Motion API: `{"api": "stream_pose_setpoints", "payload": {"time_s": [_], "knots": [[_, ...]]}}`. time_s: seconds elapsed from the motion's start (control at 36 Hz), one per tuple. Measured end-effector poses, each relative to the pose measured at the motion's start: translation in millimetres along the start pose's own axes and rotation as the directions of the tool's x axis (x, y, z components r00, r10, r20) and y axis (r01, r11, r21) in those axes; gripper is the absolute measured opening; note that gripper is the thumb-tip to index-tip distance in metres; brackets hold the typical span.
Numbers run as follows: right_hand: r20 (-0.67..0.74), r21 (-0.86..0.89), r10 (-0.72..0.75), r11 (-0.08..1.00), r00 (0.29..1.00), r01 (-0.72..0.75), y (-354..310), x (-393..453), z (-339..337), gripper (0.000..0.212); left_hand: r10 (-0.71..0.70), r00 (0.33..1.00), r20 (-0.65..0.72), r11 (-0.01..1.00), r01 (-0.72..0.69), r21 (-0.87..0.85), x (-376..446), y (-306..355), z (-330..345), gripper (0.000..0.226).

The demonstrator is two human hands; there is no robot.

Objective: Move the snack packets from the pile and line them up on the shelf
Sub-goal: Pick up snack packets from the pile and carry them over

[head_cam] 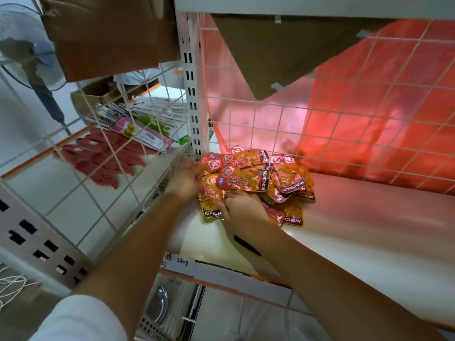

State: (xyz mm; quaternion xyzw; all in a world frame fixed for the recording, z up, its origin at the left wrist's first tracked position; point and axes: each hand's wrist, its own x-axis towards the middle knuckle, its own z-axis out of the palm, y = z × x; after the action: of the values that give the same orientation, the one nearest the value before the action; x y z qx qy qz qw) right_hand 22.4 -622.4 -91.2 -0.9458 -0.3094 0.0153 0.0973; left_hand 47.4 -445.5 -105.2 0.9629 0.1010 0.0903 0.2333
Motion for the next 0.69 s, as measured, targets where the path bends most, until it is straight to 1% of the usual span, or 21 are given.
{"api": "stream_pose_setpoints", "payload": {"time_s": [0.08,0.14,0.22,0.25,0.28,0.33,0.36,0.42,0.47,0.56,0.64,0.69], "knots": [[0.002,0.005,0.089,0.996,0.996,-0.089,-14.8,8.8,-4.4,0.042,-0.037,0.998,0.043,0.998,0.039,-0.04,10.7,6.2,-6.5,0.026],[0.008,0.037,0.131,0.991,0.991,-0.131,-20.3,15.4,-3.7,0.043,-0.053,0.998,0.047,0.998,0.054,-0.037,12.3,11.7,-8.9,0.022],[0.024,0.12,0.22,0.968,0.975,-0.221,-24.4,20.5,-2.2,0.053,-0.083,0.995,0.049,0.996,0.083,-0.011,15.4,12.3,-11.1,0.012],[0.02,0.139,0.248,0.959,0.969,-0.248,-25.1,21.4,-1.8,0.053,-0.08,0.997,0.023,0.997,0.08,-0.017,17.1,11.1,-11.3,0.014],[0.017,0.151,0.271,0.951,0.962,-0.271,-25.4,21.9,-2.0,0.052,-0.084,0.996,0.009,0.996,0.084,-0.031,18.8,11.1,-11.7,0.022],[0.048,0.173,0.305,0.935,0.951,-0.309,-23.9,22.4,-3.9,0.051,-0.097,0.995,0.023,0.991,0.099,-0.092,20.6,14.1,-13.1,0.043],[0.079,0.183,0.316,0.928,0.946,-0.325,-22.3,22.3,-5.3,0.052,-0.111,0.993,0.033,0.986,0.114,-0.122,21.6,15.9,-14.4,0.05],[0.135,0.187,0.317,0.922,0.939,-0.338,-19.6,21.2,-9.7,0.055,-0.147,0.985,0.094,0.976,0.16,-0.147,24.0,18.1,-16.1,0.05],[0.175,0.184,0.305,0.924,0.936,-0.336,-16.9,18.7,-14.2,0.06,-0.172,0.972,0.157,0.976,0.19,-0.105,26.7,18.0,-17.8,0.045],[0.214,0.206,0.292,0.919,0.932,-0.335,-11.0,10.5,-20.0,0.064,-0.218,0.953,0.209,0.961,0.247,-0.123,27.6,20.8,-19.0,0.053],[0.23,0.269,0.303,0.894,0.925,-0.359,-3.0,0.9,-24.4,0.064,-0.201,0.954,0.221,0.955,0.241,-0.174,21.7,22.3,-15.7,0.054],[0.229,0.304,0.318,0.874,0.92,-0.378,1.7,-4.3,-24.9,0.065,-0.198,0.967,0.162,0.952,0.229,-0.204,15.1,22.3,-14.6,0.057]]}}
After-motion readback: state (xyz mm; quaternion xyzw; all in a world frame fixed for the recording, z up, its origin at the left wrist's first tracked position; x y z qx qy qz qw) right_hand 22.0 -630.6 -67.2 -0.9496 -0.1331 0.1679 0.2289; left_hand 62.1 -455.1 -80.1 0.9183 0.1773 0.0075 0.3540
